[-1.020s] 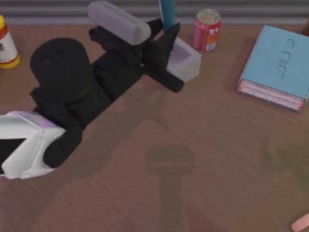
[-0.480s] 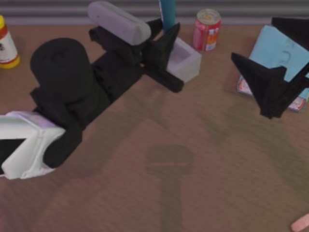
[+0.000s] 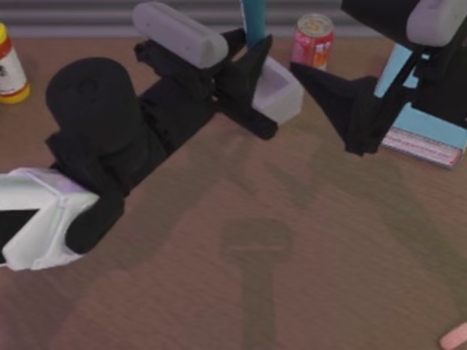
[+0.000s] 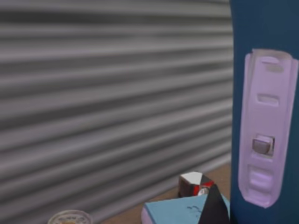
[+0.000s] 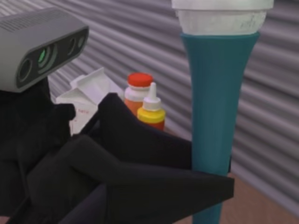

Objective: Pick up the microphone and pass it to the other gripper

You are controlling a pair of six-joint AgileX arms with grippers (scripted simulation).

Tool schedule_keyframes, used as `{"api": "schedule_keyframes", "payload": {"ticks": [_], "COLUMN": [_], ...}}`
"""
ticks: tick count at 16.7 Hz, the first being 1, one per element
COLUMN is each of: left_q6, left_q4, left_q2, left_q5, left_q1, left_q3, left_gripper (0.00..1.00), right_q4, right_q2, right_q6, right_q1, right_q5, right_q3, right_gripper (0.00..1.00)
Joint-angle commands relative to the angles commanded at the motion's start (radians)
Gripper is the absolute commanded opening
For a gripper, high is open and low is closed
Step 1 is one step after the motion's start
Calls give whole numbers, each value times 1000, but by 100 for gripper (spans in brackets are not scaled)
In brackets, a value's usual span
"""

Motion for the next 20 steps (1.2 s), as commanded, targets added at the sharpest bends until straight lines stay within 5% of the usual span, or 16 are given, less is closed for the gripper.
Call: {"api": "schedule_keyframes", "payload": {"ticks": [5,13,17,20], "left_q6": [0,0,0,0], "left_q4": [0,0,0,0], "left_q2": [0,0,0,0], "left_q5": [0,0,0,0], "left_q1": [0,0,0,0], "left_q3": [0,0,0,0], "left_gripper": [0,0,0,0], "right_q4": [7,59,61,61], "right_q2": [37,353,361,361], "right_q6": [1,5,5,5], "right_q1": [17,139,143,143], "right_q5": [18,145,149,149], "right_q3": [35,292,300,300], "right_gripper": [100,100,100,77]}}
